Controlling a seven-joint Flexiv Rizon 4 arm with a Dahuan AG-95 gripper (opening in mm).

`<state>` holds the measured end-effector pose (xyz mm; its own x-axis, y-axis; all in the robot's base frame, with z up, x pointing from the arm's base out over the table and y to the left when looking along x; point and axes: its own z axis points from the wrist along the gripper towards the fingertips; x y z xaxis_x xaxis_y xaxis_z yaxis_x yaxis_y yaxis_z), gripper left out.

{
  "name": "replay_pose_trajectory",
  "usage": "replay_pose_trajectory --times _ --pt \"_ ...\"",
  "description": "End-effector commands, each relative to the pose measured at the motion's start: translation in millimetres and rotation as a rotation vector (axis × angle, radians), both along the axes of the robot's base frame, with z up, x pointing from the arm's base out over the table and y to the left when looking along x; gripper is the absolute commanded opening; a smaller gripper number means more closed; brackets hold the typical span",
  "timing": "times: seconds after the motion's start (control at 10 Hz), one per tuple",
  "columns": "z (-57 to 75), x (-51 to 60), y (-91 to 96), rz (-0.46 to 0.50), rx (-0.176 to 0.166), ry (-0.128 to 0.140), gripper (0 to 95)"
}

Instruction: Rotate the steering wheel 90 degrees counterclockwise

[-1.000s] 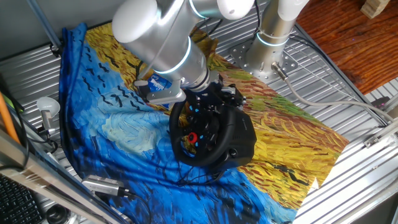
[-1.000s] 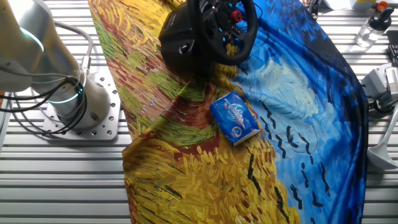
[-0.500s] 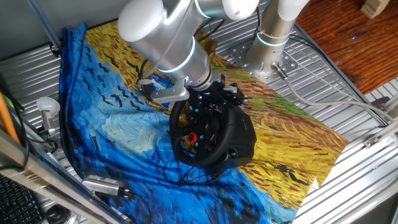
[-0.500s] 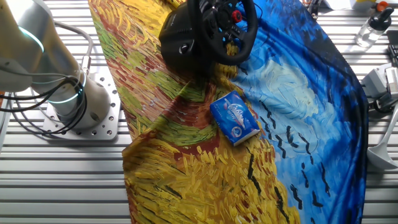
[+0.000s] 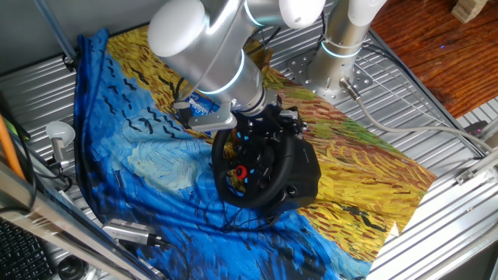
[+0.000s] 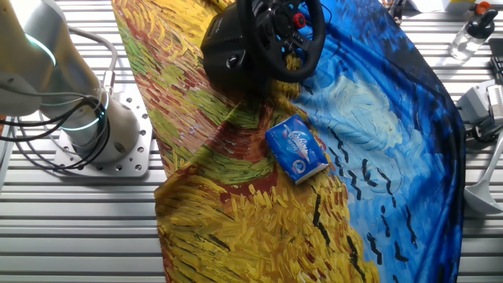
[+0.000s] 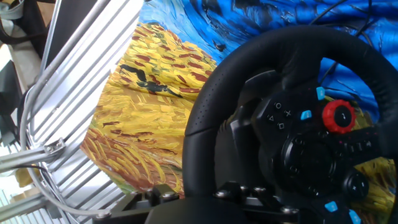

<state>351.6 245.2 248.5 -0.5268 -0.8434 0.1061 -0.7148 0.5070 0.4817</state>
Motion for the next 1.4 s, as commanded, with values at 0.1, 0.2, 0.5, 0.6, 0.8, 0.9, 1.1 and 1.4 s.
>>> replay_pose_trajectory --times 0.1,0.2,0.5,0.6,0.8,0.9,1.1,1.4 --pt "-0.4 -0.7 0.0 0.004 -0.002 -0.001 38.0" --pt "-0.9 -0.8 0.3 0.006 -0.005 -0.003 38.0" --pt "-1.6 -1.4 0.0 0.004 -0.023 -0.005 0.0" --pt "-2.0 -1.4 -0.3 0.010 -0.029 -0.010 0.0" --pt "-3.5 -0.6 -1.3 0.019 -0.027 -0.025 0.0" --pt "-3.5 -0.6 -1.3 0.020 -0.027 -0.025 0.0" --pt "-3.4 -0.6 -1.2 0.021 -0.021 -0.024 0.0" --pt "-3.4 -0.5 -1.1 0.029 -0.022 -0.024 0.0"
